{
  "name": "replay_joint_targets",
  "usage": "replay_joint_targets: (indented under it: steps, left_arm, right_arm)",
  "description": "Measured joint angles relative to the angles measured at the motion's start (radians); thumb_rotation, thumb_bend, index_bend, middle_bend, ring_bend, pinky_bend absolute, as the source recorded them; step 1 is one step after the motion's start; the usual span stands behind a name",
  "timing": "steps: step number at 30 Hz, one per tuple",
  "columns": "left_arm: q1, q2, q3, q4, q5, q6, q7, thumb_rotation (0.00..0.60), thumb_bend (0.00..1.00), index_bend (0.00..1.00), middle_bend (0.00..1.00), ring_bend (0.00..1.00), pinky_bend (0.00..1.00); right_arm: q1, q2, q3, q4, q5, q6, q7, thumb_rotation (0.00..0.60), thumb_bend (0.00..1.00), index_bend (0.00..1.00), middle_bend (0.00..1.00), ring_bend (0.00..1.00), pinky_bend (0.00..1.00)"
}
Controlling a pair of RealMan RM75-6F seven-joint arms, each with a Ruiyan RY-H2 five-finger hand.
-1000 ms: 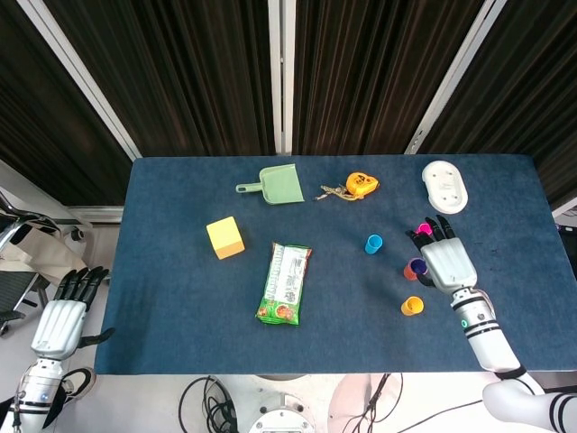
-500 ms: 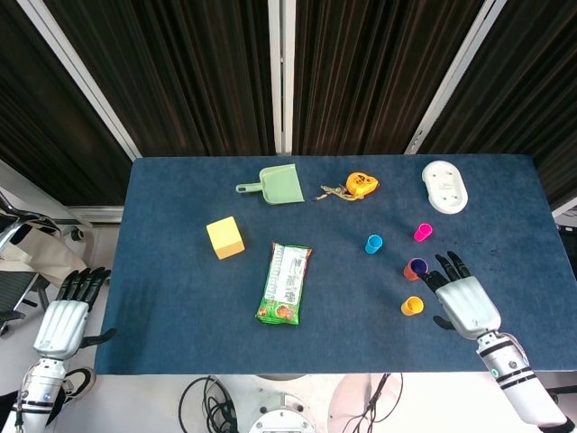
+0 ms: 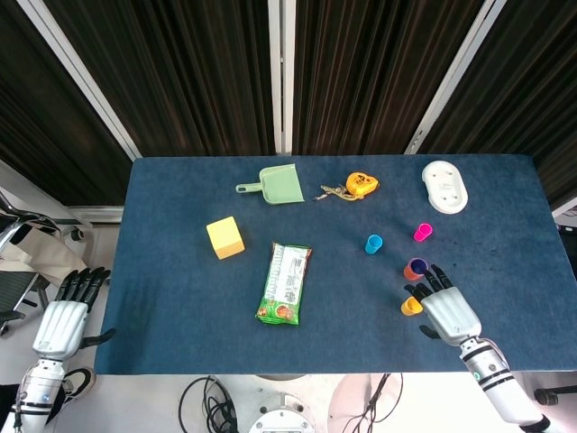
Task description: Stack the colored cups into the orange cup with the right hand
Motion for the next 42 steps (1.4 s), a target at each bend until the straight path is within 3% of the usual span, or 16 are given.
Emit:
replay_joint_targets:
  steps: [10, 28, 38, 42]
  left_arm:
    - [-0.002, 0.001, 0.001, 0.003, 0.002, -0.004, -0.006, 0.6, 0.08, 0.08, 0.05, 0.0, 0.0]
    - [0.0, 0.004, 0.004, 0.006, 0.002, -0.004, -0.015, 0.6, 0.08, 0.08, 0.05, 0.0, 0.0]
    - [0.003, 0.004, 0.003, 0.01, 0.0, 0.0, -0.02, 0.6, 0.08, 0.08, 0.05, 0.0, 0.0]
    - [0.002, 0.002, 0.003, 0.011, 0.001, 0.0, -0.02, 0.6, 0.08, 0.08, 0.05, 0.0, 0.0]
  right_arm:
    - [-0.005, -0.065, 0.02, 0.054, 0.016, -0.005, -0.034, 0.6, 0.15, 0.28, 0.33, 0.06, 0.0]
    - [-0.012, -0.136, 0.041, 0.108, 0.039, -0.008, -0.051, 0.6, 0.24, 0.45, 0.47, 0.12, 0.0]
    - [-0.02, -0.109, 0.065, 0.064, 0.013, 0.052, -0.011, 0.6, 0.26, 0.5, 0.51, 0.15, 0.0]
    - [-0.022, -0.071, 0.101, 0.021, -0.003, 0.11, 0.017, 0.6, 0.26, 0.5, 0.51, 0.15, 0.0]
